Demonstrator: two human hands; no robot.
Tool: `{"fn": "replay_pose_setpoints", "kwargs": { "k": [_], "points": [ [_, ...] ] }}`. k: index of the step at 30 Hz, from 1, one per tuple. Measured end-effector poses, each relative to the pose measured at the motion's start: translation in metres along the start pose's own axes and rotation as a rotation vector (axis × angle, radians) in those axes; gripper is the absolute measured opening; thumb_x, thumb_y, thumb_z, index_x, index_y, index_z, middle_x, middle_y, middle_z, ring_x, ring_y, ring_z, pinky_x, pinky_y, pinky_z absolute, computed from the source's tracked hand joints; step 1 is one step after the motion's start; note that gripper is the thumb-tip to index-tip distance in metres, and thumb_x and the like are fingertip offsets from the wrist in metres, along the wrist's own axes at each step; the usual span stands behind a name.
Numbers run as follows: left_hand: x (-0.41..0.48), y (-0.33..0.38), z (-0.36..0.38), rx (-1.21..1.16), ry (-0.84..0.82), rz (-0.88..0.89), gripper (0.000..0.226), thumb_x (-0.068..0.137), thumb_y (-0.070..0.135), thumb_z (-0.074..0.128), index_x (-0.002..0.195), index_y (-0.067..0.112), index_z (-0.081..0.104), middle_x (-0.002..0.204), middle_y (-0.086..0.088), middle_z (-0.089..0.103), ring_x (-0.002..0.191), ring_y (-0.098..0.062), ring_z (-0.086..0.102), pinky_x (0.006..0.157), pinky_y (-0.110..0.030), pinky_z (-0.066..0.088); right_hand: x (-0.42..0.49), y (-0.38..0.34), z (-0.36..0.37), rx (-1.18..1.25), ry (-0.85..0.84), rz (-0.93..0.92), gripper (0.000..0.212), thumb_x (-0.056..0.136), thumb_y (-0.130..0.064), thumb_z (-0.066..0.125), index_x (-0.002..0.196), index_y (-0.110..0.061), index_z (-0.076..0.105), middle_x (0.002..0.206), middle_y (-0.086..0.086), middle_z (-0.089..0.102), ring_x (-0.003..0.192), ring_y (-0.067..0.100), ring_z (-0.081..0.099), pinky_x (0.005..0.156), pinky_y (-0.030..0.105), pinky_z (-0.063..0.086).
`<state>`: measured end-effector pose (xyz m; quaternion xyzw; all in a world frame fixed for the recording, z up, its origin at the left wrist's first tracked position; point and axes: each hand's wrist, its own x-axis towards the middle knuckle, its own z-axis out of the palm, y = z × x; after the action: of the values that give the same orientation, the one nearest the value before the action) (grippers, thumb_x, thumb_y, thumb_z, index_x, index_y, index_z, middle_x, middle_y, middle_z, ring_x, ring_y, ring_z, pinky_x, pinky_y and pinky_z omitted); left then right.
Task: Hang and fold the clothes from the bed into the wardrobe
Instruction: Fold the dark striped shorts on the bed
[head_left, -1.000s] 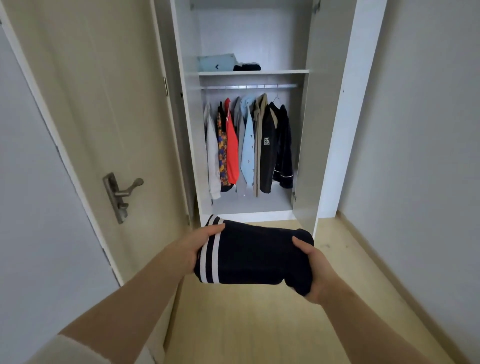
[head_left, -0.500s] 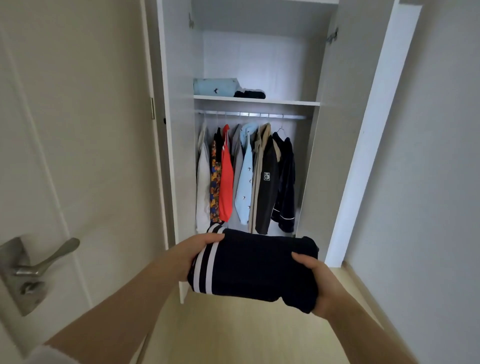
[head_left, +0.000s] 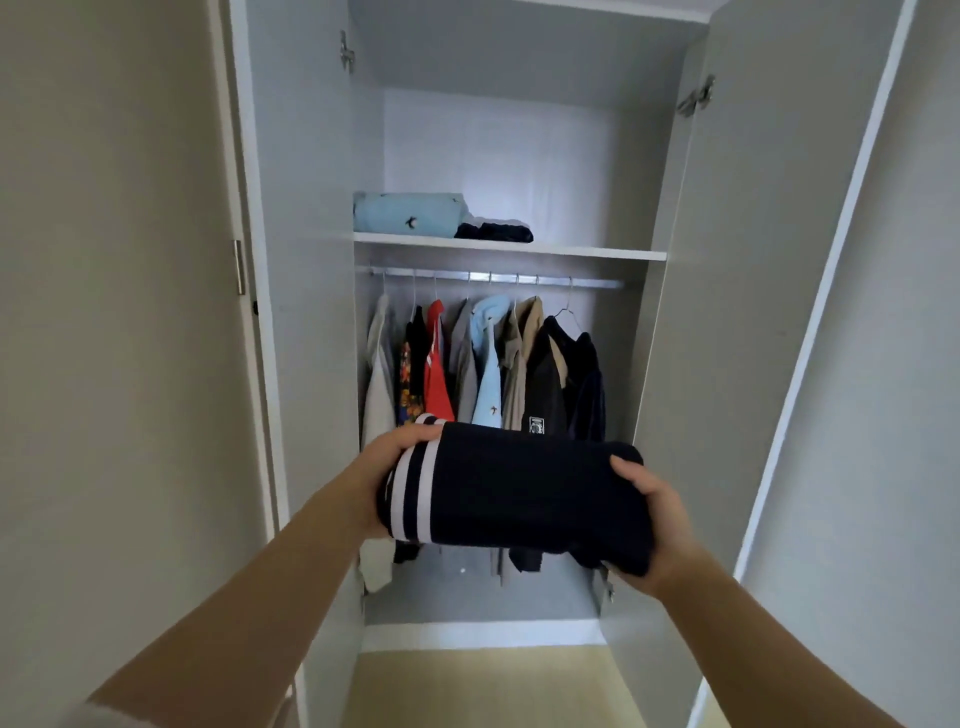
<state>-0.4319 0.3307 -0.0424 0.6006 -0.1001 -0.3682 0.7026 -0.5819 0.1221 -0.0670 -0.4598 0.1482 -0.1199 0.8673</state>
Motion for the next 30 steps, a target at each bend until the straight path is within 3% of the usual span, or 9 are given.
{"fn": "replay_pose_setpoints", "kwargs": {
  "k": [5,9,14,16,21,26,30],
  "points": [
    [0.066,0.083,-0.002,-0.01,0.02,0.171,0.026,0.072,0.036,0.065,0.078,0.013,0.074,0.071,-0.007,0.071,0.061,-0.024,0.068,0.058,-0.03,0.054,0.088,-0.046,0.03,0.103,-0.045,-0.082,0.025,0.082,-0.031,0.058,0.092,-0.009,0.067,0.079,0.011,0.073,0.062,0.026,0.071,0.05,0.034,0.056],
    [0.118,0.142,-0.012,-0.036,0.021,0.3,0.042,0.08,0.048,0.059,0.062,0.015,0.077,0.069,-0.006,0.072,0.059,-0.023,0.069,0.051,-0.03,0.056,0.16,-0.088,0.05,0.094,-0.104,-0.156,0.031,0.083,-0.037,0.058,0.101,-0.013,0.068,0.089,0.008,0.074,0.069,0.025,0.071,0.058,0.034,0.057],
    [0.195,0.206,-0.009,-0.05,-0.007,0.383,0.027,0.066,0.042,0.068,0.065,0.015,0.075,0.07,-0.005,0.071,0.06,-0.023,0.068,0.054,-0.03,0.055,0.249,-0.141,0.059,0.113,-0.208,-0.219,0.039,0.068,-0.041,0.065,0.098,-0.016,0.068,0.09,0.007,0.073,0.07,0.025,0.071,0.066,0.035,0.056],
    [0.228,0.236,-0.002,-0.041,-0.025,0.424,0.028,0.072,0.041,0.066,0.066,0.015,0.074,0.069,-0.004,0.071,0.059,-0.022,0.068,0.056,-0.028,0.054,0.283,-0.167,0.062,0.127,-0.245,-0.248,0.048,0.062,-0.042,0.065,0.102,-0.016,0.066,0.094,0.007,0.073,0.073,0.026,0.071,0.067,0.036,0.056],
    [0.305,0.311,0.014,-0.051,-0.084,0.573,0.034,0.078,0.041,0.062,0.057,0.017,0.075,0.064,-0.001,0.071,0.057,-0.017,0.069,0.053,-0.027,0.055,0.365,-0.234,0.075,0.176,-0.287,-0.355,0.034,0.075,-0.04,0.062,0.097,-0.015,0.067,0.09,0.007,0.074,0.072,0.026,0.071,0.068,0.038,0.057],
    [0.377,0.36,0.008,-0.037,-0.134,0.626,0.03,0.081,0.042,0.059,0.068,0.019,0.073,0.067,0.0,0.069,0.059,-0.018,0.067,0.059,-0.028,0.055,0.442,-0.279,0.084,0.117,-0.287,-0.435,0.03,0.083,-0.043,0.055,0.096,-0.017,0.065,0.094,0.005,0.071,0.081,0.027,0.067,0.082,0.039,0.044],
    [0.427,0.393,0.008,-0.058,-0.159,0.666,0.025,0.087,0.037,0.05,0.079,0.017,0.064,0.063,0.001,0.066,0.059,-0.016,0.064,0.064,-0.029,0.049,0.494,-0.307,0.092,0.096,-0.3,-0.486,0.029,0.083,-0.043,0.053,0.092,-0.018,0.064,0.089,0.004,0.069,0.077,0.026,0.063,0.076,0.033,0.039]
  ]
}}
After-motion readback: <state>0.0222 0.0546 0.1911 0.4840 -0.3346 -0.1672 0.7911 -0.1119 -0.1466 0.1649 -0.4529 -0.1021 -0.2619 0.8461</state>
